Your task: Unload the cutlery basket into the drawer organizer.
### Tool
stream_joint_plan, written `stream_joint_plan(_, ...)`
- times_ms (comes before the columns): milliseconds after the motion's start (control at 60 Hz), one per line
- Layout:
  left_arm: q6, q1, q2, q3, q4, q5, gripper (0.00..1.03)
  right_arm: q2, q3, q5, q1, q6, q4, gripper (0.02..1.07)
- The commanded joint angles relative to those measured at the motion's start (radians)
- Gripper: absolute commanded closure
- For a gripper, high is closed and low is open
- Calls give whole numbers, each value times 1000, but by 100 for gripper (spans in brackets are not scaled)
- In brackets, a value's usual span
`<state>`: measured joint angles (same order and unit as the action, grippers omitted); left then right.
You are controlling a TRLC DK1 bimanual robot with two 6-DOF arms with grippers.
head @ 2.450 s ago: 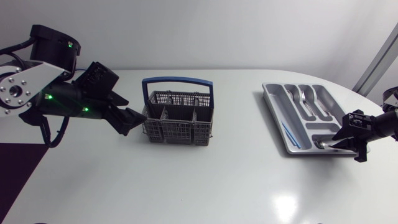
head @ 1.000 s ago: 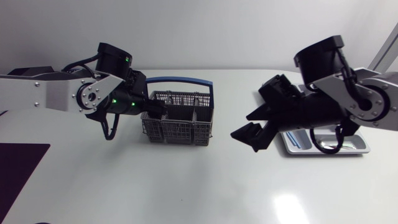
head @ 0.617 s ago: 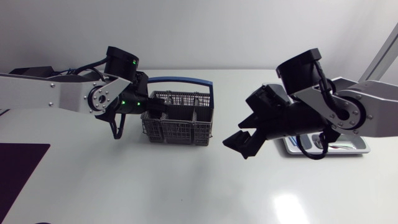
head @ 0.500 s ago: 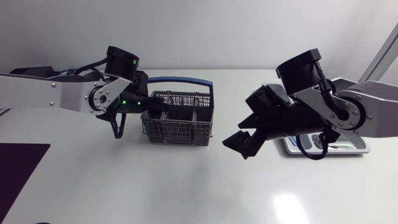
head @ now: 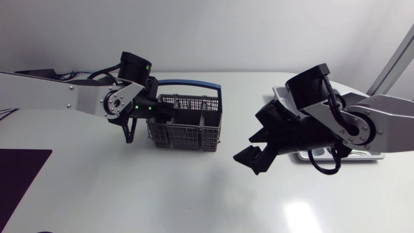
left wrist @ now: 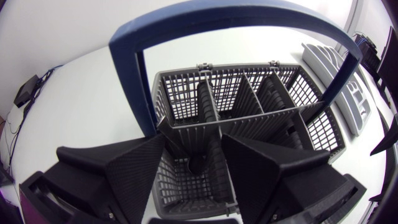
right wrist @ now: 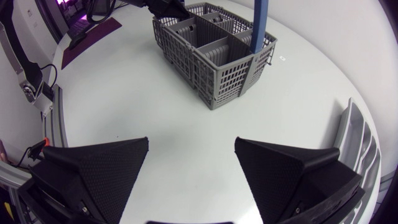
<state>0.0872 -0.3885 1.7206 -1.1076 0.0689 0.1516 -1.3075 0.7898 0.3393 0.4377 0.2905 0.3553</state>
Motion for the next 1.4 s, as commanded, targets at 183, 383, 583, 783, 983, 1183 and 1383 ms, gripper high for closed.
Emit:
stream_joint_plan(183,29,-6,56,-47,-29,19,39,17,-37,4,6,-16,-12,7)
stream_joint_plan(383,29,-7,77,-61,-50,19,44,19,-46,10,6,-13,-12,7)
stream_joint_plan(583,40,0,73,-54,-66,19,55,19,-54,13,6,-8,-13,7)
stream_joint_plan(783,74,36,53,-38,-80,-35,65,20,-61,13,7,-8,-19,7)
stream_joint_plan(983,95,73,56,-38,-80,-90,65,25,-70,12,6,-8,-22,7)
stream_joint_plan(1183,115,96,65,-47,-78,-130,70,28,-73,12,7,-7,-22,7)
stream_joint_plan(1383,131,120,88,-57,-78,-192,84,30,-77,10,10,-8,-24,7)
